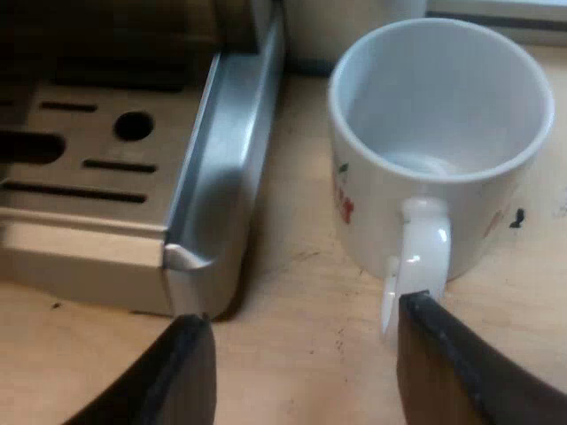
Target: Remove mug from coffee machine
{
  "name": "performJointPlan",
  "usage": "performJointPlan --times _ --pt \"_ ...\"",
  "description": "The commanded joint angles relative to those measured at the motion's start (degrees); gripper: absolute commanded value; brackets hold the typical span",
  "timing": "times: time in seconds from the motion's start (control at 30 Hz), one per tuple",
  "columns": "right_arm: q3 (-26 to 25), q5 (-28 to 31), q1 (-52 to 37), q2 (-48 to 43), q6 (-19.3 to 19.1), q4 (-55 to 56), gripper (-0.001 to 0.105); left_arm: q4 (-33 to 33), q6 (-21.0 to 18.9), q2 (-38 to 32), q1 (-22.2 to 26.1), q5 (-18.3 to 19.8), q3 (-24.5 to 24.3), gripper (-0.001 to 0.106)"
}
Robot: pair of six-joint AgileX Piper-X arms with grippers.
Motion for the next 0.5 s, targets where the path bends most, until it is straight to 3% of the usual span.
performJointPlan --times 0.03,0.13,0.2,0.3,0.5 --pt "-6.15 -4.3 0.17 -2.28 0.09 23.93 0.049 3.33 -1.07 0.02 -0.23 -1.8 -1.85 0.08" --pt "-9.1 -5.23 0.17 -3.01 0.09 28.27 0.049 7.01 -1.54 0.02 -0.23 -1.78 -3.68 0.08" --pt "-11.05 -5.24 0.17 -3.2 0.09 30.73 0.049 13.27 -3.35 1.46 -0.23 -1.78 -7.47 0.08" --pt "-20.58 -5.22 0.05 -2.71 -0.36 39.38 0.049 14.18 -6.01 3.82 -0.23 -2.89 -9.28 0.08" --pt "-27.46 -5.22 0.04 -0.4 -0.25 43.75 0.049 14.28 -7.68 12.04 -0.07 -3.12 -14.12 0.08"
